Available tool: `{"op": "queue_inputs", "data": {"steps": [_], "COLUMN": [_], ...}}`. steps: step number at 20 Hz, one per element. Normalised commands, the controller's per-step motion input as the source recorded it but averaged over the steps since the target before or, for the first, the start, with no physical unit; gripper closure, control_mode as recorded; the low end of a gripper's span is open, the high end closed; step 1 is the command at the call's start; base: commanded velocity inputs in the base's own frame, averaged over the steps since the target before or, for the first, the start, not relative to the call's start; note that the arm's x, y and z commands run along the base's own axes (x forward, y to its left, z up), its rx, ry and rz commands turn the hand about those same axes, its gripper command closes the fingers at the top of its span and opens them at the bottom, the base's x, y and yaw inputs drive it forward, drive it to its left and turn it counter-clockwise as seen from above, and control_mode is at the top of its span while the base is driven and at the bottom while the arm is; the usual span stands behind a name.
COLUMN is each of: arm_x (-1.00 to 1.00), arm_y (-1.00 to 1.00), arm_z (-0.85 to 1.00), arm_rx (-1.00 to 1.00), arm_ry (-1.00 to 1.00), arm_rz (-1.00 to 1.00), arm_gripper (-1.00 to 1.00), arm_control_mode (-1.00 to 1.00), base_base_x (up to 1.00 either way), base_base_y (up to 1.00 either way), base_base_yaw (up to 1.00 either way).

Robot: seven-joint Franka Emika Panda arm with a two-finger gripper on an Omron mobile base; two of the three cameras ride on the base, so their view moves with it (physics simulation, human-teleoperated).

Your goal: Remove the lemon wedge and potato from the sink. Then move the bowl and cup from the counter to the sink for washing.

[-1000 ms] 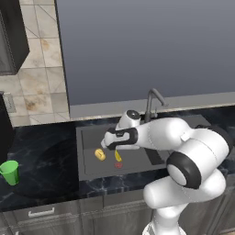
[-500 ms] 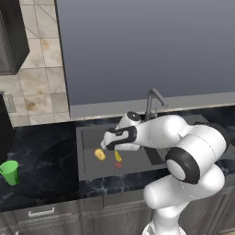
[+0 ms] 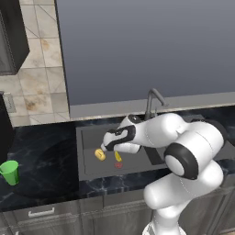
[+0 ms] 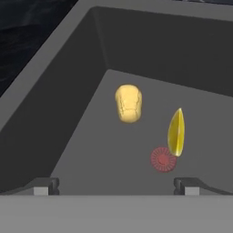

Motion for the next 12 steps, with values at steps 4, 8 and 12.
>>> {"op": "queue_inputs", "data": {"steps": [4,8,12], "arm_x": [0.0,0.02,0.01], "arm_y": [0.0,0.01,0.0], "arm_z": [-0.12,-0.11,-0.1], "arm_rx": [0.0,0.0,0.0], "arm_ry": [-0.02,-0.03,-0.1], "arm_rz": [0.0,0.0,0.01], "arm_gripper": [-1.0,-1.0,-1.0], "arm_control_mode": [-1.0,-1.0,-1.0], "base_base_x": [0.0,0.0,0.0], "base_base_y": [0.0,0.0,0.0], "base_base_yaw": [0.0,0.0,0.0]}}
